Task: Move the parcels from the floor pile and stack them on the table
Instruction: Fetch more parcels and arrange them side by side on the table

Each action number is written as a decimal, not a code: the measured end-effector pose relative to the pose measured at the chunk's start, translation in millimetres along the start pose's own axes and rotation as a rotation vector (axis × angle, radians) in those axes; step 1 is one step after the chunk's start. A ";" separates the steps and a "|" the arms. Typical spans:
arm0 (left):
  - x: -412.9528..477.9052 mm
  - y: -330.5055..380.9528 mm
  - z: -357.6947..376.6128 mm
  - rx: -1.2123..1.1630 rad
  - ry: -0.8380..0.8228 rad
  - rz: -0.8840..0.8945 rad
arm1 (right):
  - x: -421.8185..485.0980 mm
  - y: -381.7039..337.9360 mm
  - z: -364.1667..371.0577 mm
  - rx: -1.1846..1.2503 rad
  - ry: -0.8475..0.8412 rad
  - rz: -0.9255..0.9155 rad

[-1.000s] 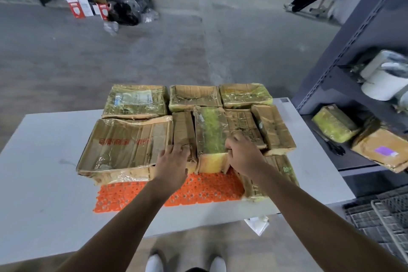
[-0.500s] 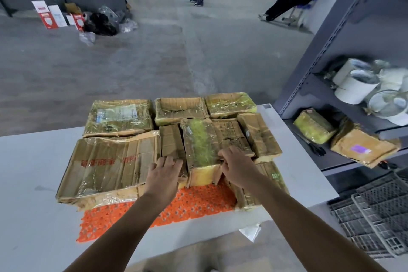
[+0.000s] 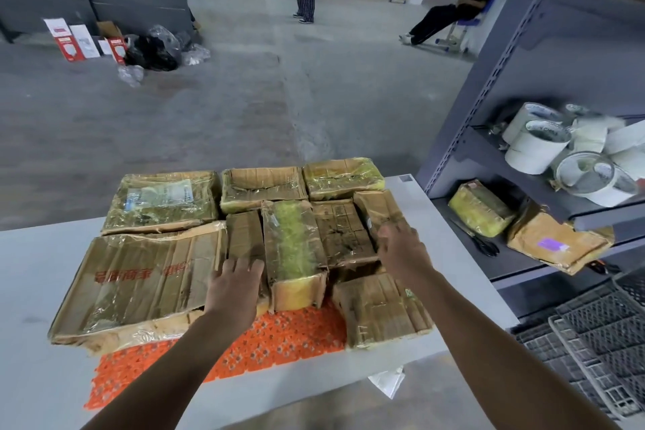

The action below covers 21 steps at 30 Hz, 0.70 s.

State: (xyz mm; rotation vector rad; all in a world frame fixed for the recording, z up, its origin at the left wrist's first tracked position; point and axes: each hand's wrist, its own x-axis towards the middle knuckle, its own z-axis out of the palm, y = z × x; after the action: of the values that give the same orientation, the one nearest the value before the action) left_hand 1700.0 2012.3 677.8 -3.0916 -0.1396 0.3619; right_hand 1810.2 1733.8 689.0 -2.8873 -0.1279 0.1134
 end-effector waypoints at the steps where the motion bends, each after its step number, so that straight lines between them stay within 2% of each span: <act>1: 1.1 3.5 -3.0 -0.011 -0.027 -0.029 | 3.7 8.3 -2.0 0.001 0.001 0.026; 6: 12.9 27.9 -22.3 -0.144 -0.115 -0.180 | 23.2 47.3 -4.3 0.098 -0.039 0.107; 11: 27.0 48.4 -30.1 -0.310 0.043 -0.293 | 42.6 66.6 2.7 0.253 -0.150 0.090; 16: 30.0 67.5 -22.9 -0.333 0.106 -0.268 | 65.2 75.1 2.0 0.301 -0.192 0.122; 21: 43.3 79.6 -19.4 -0.334 0.228 -0.149 | 92.7 79.0 4.0 0.449 -0.294 0.161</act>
State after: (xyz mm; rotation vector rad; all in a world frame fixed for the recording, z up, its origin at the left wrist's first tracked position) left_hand 1753.2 1936.7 683.9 -3.3870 -0.4665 -0.0247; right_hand 1908.0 1667.5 659.3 -2.4121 0.0711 0.5254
